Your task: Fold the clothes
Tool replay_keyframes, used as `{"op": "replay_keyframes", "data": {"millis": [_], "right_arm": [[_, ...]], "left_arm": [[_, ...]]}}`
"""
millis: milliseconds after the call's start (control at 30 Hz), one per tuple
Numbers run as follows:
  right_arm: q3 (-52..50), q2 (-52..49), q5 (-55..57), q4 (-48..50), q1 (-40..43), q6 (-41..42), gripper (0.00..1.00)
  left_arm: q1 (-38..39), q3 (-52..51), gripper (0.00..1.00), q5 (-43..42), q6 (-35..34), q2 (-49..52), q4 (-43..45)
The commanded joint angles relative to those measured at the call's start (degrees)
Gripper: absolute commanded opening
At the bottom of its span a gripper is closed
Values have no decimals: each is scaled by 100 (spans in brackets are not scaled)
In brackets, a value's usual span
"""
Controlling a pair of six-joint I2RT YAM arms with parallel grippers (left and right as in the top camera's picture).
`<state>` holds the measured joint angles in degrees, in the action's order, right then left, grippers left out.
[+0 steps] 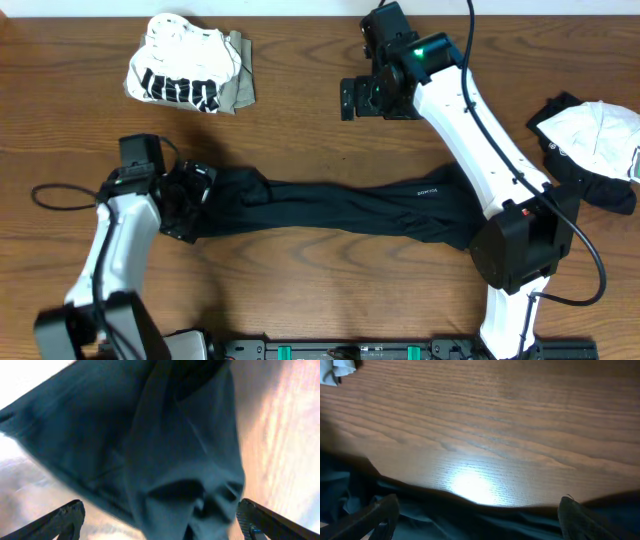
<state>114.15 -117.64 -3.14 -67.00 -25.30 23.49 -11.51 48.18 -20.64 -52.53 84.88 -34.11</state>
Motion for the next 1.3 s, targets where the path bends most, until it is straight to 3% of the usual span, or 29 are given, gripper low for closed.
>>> {"op": "replay_keyframes", "data": {"millis": [0, 133, 333, 700, 1033, 1267], "right_arm": [[-33, 0, -76, -35, 4, -42, 99], [-33, 0, -79, -35, 4, -39, 99], [-33, 0, -76, -28, 4, -39, 99], [-37, 0, -76, -33, 4, -42, 99], [-37, 0, -76, -31, 4, -42, 99], [-37, 0, -76, -31, 4, -42, 99]], "left_arm": [[22, -50, 98, 4, -52, 407, 164], [20, -50, 98, 9, -48, 680, 369], [17, -50, 76, 125, 144, 708, 494], [-50, -50, 64, 398, 149, 715, 623], [-144, -50, 46, 466, 170, 765, 636], [-144, -50, 25, 518, 168, 772, 660]]}}
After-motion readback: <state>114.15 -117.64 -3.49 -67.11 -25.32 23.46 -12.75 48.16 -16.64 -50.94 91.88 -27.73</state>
